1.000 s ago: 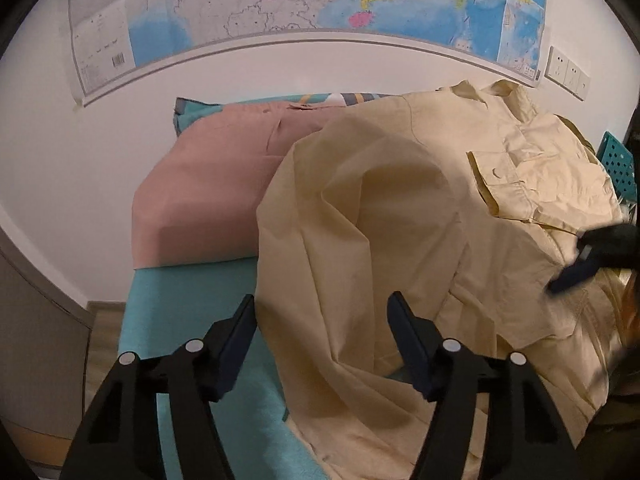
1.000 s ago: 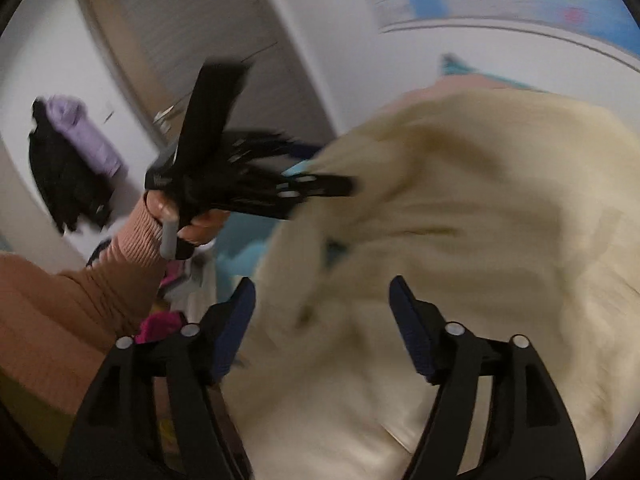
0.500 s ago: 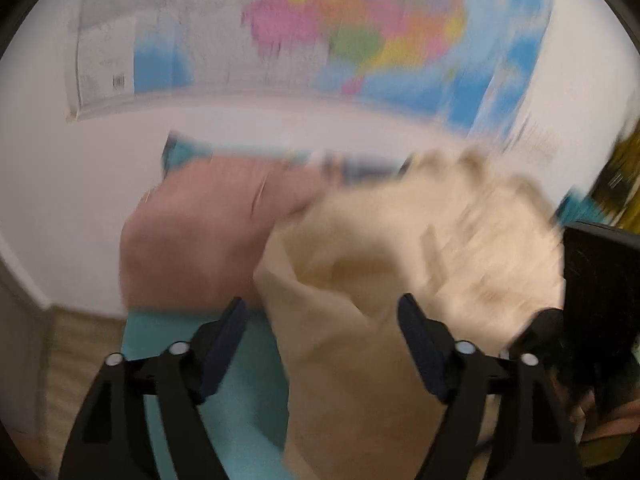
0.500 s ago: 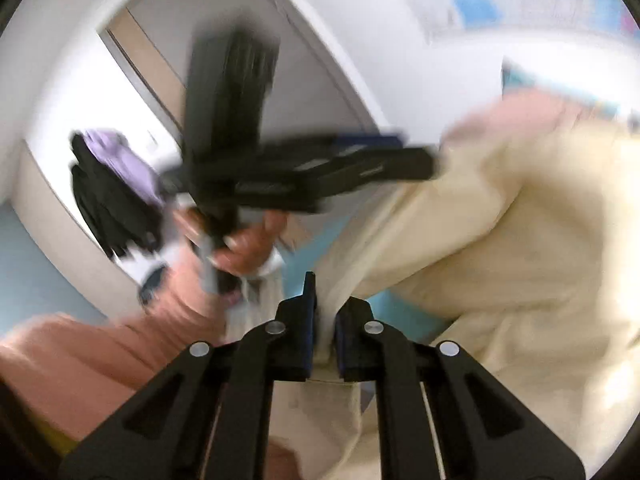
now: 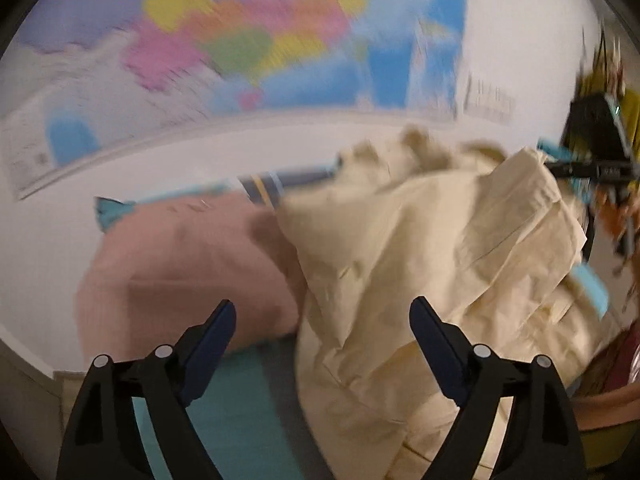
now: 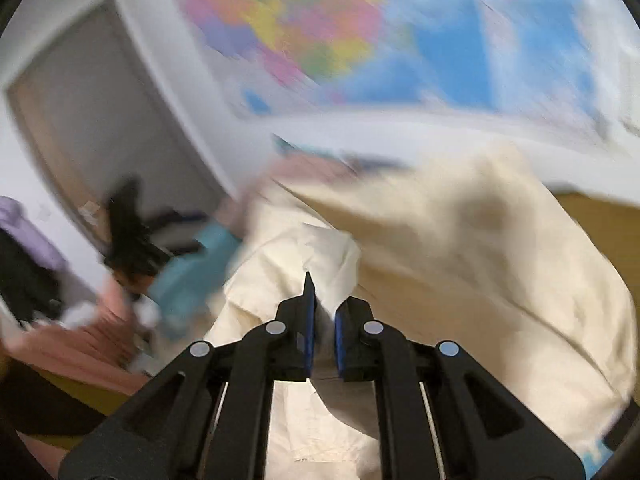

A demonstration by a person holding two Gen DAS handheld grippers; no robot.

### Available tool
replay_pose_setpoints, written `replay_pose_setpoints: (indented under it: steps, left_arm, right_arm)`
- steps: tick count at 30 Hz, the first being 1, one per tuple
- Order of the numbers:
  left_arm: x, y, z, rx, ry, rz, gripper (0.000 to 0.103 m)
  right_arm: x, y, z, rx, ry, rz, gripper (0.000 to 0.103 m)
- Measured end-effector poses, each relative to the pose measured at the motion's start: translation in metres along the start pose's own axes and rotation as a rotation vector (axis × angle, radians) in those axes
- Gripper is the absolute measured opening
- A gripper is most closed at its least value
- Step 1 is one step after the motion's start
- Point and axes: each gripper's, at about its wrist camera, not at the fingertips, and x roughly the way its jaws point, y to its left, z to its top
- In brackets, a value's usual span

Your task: Fold large clothes

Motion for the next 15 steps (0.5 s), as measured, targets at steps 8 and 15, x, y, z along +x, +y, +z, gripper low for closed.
replay_pose_setpoints:
  steps: [8,15]
  left_arm:
    - [0.092,-0.038,0.009,0.098,0.165,0.107,0.082]
    - [0.116,-0.031,0.029,0.045,0.16,0.122,0.079]
  right_arm:
    - [0.006,-0.069,-0.065,0.198,0.016,-0.091,0.066]
    - [-0.015,-0.061,-0.093,0.164,-0.01,-0.168,0.085]
